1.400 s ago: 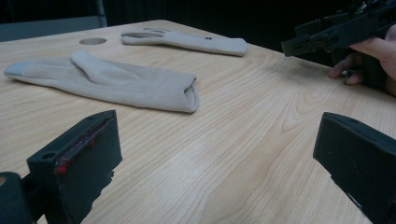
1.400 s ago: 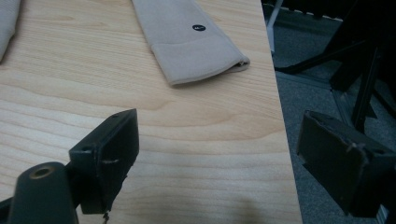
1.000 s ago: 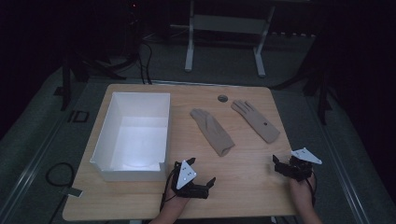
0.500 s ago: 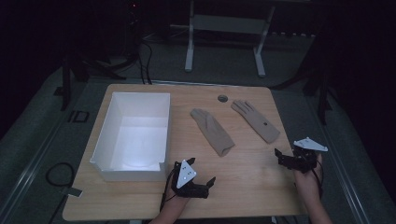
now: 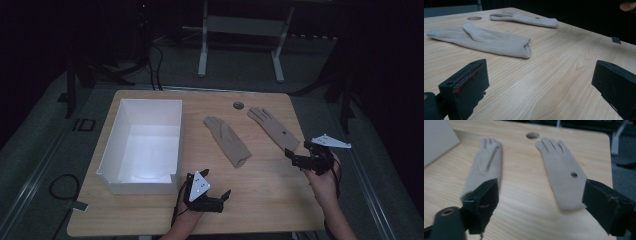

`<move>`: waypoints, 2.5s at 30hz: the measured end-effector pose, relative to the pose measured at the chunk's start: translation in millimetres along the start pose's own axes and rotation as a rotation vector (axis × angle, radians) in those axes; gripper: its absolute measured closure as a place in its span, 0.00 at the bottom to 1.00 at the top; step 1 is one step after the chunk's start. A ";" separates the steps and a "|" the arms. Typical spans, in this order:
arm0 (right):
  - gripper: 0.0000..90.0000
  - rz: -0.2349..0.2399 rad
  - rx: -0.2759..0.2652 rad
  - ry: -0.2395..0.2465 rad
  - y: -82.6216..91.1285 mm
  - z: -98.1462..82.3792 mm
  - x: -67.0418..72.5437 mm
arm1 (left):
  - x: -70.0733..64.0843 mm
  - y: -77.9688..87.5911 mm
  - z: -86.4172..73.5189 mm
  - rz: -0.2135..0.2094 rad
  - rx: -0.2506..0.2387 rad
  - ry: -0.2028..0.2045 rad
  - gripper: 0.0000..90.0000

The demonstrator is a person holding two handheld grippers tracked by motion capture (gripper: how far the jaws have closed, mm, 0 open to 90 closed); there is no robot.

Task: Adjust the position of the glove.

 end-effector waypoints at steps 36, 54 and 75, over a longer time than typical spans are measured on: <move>0.16 0.165 0.041 0.156 -64.5 83.8 92.0 | -3.3 0.5 -0.4 -0.011 0.003 -0.025 0.01; 0.25 0.224 0.131 0.188 -131.5 68.1 143.6 | -4.1 0.2 -0.3 -0.022 0.002 -0.027 0.01; 0.63 0.139 0.241 0.211 -187.5 28.8 140.4 | -4.2 0.2 -0.3 -0.032 -0.001 -0.022 0.01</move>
Point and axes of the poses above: each handheld gripper's, and its own axes: y roughly backward along the jaws, z roughly out of its top, x roughly to its left, the point moved 5 cm from there along -y, roughly forward along the jaws, and after that the axes turned 7 degrees about -z, right-handed, at the moved point
